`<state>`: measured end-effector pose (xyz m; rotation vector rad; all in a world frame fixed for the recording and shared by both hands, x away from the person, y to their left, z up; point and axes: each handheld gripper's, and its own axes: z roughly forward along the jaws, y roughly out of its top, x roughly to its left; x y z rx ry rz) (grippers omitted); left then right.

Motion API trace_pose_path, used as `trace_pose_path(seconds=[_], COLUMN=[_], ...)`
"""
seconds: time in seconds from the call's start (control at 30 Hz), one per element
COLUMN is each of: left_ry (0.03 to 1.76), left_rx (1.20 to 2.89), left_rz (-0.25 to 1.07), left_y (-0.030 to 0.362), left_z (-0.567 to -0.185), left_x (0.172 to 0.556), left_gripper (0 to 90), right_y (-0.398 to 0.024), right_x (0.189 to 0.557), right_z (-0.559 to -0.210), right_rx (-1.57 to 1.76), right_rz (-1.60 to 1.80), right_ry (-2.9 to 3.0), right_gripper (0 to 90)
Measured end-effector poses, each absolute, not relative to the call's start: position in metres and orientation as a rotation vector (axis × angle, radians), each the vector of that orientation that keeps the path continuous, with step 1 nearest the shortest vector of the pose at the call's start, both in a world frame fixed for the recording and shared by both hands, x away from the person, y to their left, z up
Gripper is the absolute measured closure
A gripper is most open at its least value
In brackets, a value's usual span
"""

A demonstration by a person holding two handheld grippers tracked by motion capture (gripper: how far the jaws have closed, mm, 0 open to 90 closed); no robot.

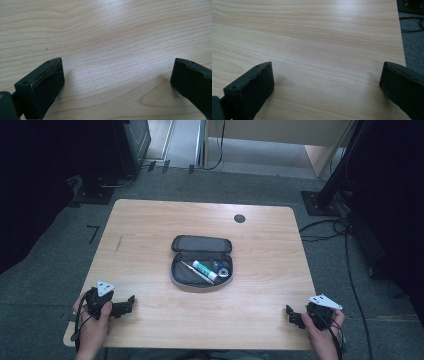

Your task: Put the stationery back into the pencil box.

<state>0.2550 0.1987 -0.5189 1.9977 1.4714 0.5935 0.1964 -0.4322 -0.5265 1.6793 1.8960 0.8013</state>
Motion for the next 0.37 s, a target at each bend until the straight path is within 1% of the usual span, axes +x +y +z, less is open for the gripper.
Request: trace_pose_path(seconds=[0.37], left_ry=[1.473], left_rx=[1.996], left_rz=[0.593], left_y=[0.1987], left_z=[-0.5189], left_x=[0.2549], left_gripper=[0.0], right_y=[-0.4321], right_x=[0.1999], right_z=[-0.5265], right_rx=[1.678], right_rz=[0.803], right_ry=[1.898], right_gripper=[0.0])
